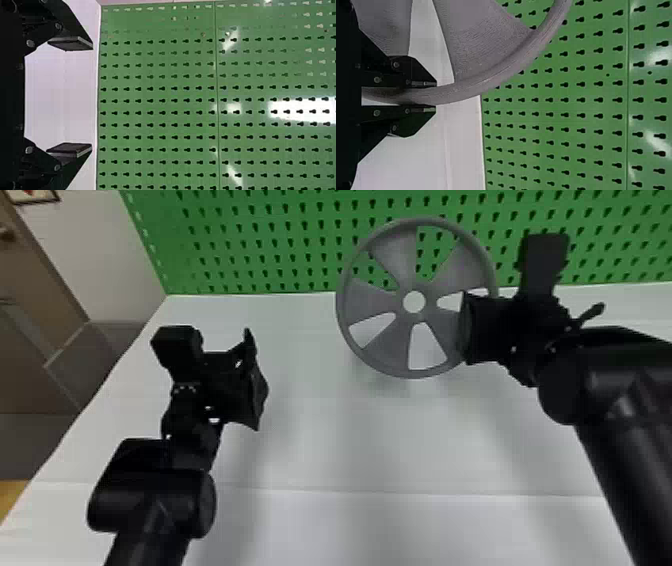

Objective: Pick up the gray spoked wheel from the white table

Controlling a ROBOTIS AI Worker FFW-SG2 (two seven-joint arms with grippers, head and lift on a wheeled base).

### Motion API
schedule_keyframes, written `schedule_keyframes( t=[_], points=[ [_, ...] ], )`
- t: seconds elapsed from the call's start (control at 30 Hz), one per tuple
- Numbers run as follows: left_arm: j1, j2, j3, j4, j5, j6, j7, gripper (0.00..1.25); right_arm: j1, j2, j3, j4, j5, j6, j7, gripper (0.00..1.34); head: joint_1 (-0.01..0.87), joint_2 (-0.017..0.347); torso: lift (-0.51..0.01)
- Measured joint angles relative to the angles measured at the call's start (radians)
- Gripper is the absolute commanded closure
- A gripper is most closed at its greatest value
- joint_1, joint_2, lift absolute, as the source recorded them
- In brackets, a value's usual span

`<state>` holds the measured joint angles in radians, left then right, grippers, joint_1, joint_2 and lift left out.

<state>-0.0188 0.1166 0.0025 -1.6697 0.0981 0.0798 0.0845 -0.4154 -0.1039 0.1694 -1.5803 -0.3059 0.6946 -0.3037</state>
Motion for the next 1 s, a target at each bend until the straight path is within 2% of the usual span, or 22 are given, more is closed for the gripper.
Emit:
schedule_keyframes(
  t=[0.1, 0.47, 0.7, 0.9, 1.0],
  points=[
    [0.0, 0.0, 0.001, -0.001, 0.004, -0.001, 0.0, 0.36, 0.04, 0.0, -0.023, -0.006, 0.043, -0.058, 0.04, 1.14, 0.779, 0.149, -0.064],
    [0.002, -0.001, 0.0, -0.004, 0.018, -0.01, 0.0, 0.36, 0.173, 0.017, -0.068, -0.021, 0.119, -0.261, 0.047, 1.12, 0.779, 0.149, -0.064],
    [0.003, -0.002, -0.001, -0.004, 0.024, -0.011, 0.001, 0.36, 0.234, 0.023, -0.087, 0.059, 0.08, -0.512, 0.124, 1.11, 0.779, 0.149, -0.064],
    [0.005, -0.002, -0.003, -0.003, 0.026, -0.016, 0.0, 0.36, 0.247, 0.026, -0.114, 0.086, 0.099, -0.577, 0.207, 1.12, 0.779, 0.149, -0.064],
    [0.008, -0.002, -0.004, -0.002, 0.028, -0.019, 0.0, 0.36, 0.25, 0.026, -0.117, 0.105, 0.102, -0.619, 0.221, 1.12, 0.779, 0.149, -0.064]
  ],
)
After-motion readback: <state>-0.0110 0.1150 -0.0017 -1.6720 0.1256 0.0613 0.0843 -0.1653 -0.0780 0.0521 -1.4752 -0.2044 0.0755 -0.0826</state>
